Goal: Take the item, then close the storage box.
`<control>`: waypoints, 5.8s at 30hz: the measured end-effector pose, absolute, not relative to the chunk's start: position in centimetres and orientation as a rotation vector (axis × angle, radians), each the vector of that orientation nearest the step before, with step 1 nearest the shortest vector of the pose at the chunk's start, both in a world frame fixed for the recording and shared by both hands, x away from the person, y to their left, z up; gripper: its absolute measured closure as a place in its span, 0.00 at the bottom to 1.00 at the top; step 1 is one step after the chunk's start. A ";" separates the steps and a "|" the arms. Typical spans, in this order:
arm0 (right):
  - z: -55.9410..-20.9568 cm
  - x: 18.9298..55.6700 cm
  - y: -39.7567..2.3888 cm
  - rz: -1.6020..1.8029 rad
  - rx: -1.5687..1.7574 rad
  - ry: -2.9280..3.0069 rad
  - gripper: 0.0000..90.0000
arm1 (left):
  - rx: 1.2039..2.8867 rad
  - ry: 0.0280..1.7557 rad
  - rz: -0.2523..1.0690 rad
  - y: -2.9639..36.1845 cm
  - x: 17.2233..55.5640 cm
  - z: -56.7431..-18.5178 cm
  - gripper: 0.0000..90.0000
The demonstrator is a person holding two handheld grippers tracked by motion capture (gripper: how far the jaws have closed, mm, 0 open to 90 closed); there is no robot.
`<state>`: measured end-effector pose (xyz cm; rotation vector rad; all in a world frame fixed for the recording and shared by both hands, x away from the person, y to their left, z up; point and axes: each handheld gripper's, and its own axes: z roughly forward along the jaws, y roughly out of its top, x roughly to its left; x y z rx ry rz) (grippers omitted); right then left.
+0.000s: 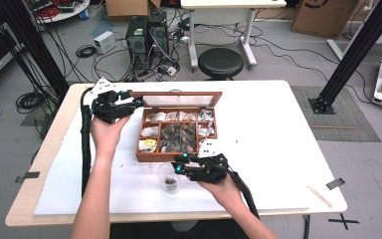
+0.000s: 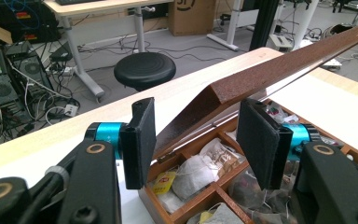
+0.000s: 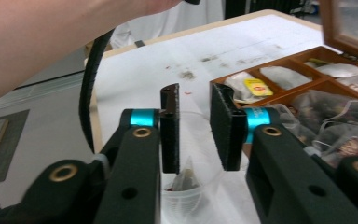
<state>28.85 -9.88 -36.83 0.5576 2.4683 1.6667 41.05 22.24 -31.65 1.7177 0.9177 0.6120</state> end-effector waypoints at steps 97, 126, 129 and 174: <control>-35.3 31.4 -25.8 1.548 1.055 1.949 0.31 | 1.700 0.934 0.607 22.2 40.7 -32.0 0.51; -35.4 31.3 -26.2 1.551 1.063 1.926 0.31 | 1.694 1.011 0.565 22.5 39.1 -32.6 0.46; -35.3 31.3 -26.2 1.552 1.063 1.924 0.31 | 1.700 1.018 0.558 22.5 38.8 -32.8 0.46; -35.7 31.4 -26.3 1.537 1.082 1.896 0.31 | 1.748 1.044 0.467 22.7 35.3 -37.2 0.46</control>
